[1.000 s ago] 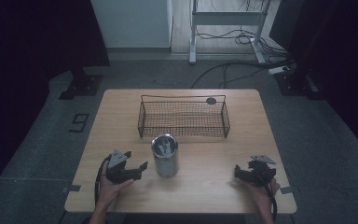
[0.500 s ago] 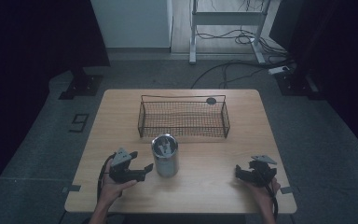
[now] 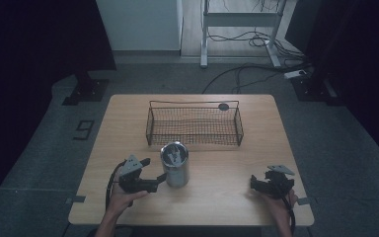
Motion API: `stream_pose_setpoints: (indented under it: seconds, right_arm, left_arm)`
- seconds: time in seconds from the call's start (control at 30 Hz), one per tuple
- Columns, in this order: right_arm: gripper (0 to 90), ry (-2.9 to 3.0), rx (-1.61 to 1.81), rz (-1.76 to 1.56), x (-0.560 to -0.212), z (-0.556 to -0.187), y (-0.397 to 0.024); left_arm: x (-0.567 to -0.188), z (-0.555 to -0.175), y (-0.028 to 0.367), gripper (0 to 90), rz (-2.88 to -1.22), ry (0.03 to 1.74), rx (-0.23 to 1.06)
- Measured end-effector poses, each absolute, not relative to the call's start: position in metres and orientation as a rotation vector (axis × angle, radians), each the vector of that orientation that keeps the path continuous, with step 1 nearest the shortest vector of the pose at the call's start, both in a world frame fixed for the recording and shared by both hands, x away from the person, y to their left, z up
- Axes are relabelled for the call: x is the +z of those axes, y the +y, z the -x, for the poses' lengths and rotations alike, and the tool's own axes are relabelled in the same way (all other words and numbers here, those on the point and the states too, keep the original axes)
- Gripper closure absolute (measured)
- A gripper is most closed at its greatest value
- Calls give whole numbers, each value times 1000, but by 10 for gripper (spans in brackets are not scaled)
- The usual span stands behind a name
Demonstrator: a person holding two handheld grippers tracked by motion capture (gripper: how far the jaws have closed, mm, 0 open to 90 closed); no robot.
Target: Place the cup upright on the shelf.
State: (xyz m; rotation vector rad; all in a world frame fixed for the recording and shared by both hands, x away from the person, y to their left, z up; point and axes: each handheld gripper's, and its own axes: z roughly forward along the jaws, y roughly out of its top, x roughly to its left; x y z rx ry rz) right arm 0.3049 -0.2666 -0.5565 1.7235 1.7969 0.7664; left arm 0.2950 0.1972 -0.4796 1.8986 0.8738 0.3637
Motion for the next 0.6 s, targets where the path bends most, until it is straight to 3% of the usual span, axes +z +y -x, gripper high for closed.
stream_pose_setpoints:
  seconds: [0.6]
  right_arm:
    - [0,1794,765,-1726,-557,-305,-267]
  left_arm:
    - [-473,-295,173,55,-1890,847,318]
